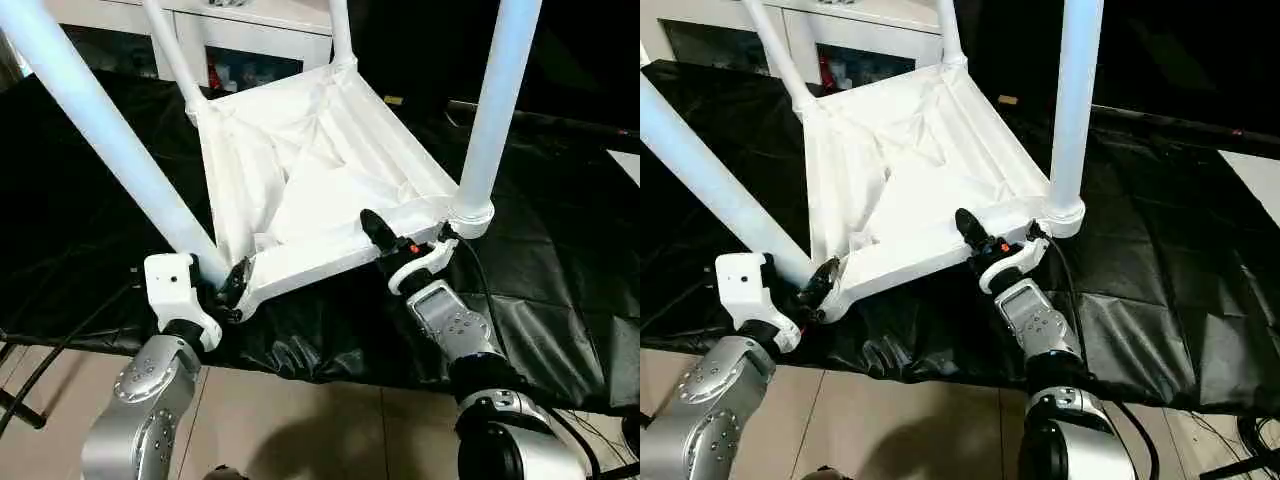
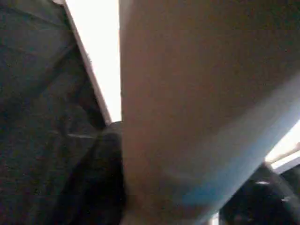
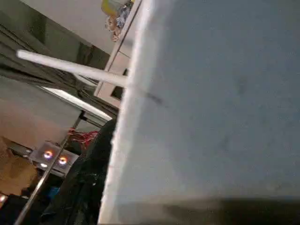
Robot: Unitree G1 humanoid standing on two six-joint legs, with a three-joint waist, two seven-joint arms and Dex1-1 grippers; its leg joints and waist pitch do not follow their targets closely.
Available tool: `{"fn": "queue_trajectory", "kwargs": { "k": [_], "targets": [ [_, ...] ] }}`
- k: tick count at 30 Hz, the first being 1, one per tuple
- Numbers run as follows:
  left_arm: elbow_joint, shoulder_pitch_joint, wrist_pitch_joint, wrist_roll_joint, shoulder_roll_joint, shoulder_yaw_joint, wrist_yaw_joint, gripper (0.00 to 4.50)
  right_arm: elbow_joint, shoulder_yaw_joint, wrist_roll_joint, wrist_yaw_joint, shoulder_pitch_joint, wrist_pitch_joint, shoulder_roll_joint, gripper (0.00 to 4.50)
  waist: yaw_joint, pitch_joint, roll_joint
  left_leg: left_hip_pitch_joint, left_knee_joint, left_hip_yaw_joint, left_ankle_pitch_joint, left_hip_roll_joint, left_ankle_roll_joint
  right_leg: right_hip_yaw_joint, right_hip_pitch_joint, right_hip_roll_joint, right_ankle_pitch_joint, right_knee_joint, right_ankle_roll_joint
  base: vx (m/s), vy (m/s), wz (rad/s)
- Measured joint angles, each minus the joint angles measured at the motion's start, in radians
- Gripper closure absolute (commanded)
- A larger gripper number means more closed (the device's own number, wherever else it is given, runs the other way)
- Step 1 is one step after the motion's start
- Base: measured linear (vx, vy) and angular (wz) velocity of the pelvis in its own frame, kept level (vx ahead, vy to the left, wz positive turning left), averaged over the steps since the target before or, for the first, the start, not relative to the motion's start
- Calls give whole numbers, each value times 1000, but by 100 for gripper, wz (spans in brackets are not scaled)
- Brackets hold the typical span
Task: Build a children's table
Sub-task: Flip table
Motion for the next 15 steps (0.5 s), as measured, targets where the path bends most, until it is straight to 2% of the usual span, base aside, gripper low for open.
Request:
{"fn": "queue_trajectory", "kwargs": {
  "k": [6, 7, 8, 11, 12, 15],
  "targets": [
    [-13, -6, 0, -25, 21, 5, -42, 99, 0, -3, -14, -41, -28, -27, -21, 241, 4, 1, 1, -1, 0, 0, 2, 0, 0, 0, -1, 0, 1, 0, -1, 0, 0, 0],
    [-17, -1, 1, -30, 27, 5, -51, 80, 0, -4, -20, -49, -40, -33, -32, 241, 8, 1, 2, -1, 0, 0, 2, 0, 0, -1, -1, 0, 1, 1, -1, 0, 0, 0],
    [-25, 8, 3, -34, 35, 4, -62, 80, 0, -5, -26, -59, -50, -42, -44, 241, 12, 1, 2, -1, 0, 0, 2, 0, 0, -1, 0, 0, 1, 1, -1, 0, 0, 0],
    [-36, 43, 12, -35, 81, -12, -97, 49, -7, -17, -35, -94, -72, -68, -91, 241, 32, 1, 2, -1, 0, 2, 4, 1, -1, -2, 1, -1, 1, 0, 0, 0, 0, 0],
    [-36, 49, 16, -31, 90, -13, -101, 30, -11, -23, -37, -102, -72, -74, -97, 241, 35, 1, 2, -1, 0, 3, 4, 1, -1, -2, 1, -1, 2, 1, 0, 0, 0, 0],
    [-38, 59, 18, -17, 113, -24, -117, 18, -22, -31, -40, -126, -69, -86, -112, 241, 34, 1, 3, -1, 0, 6, 5, 1, 0, -1, 1, -3, 4, 0, 2, 0, 0, 0]
  ]
}}
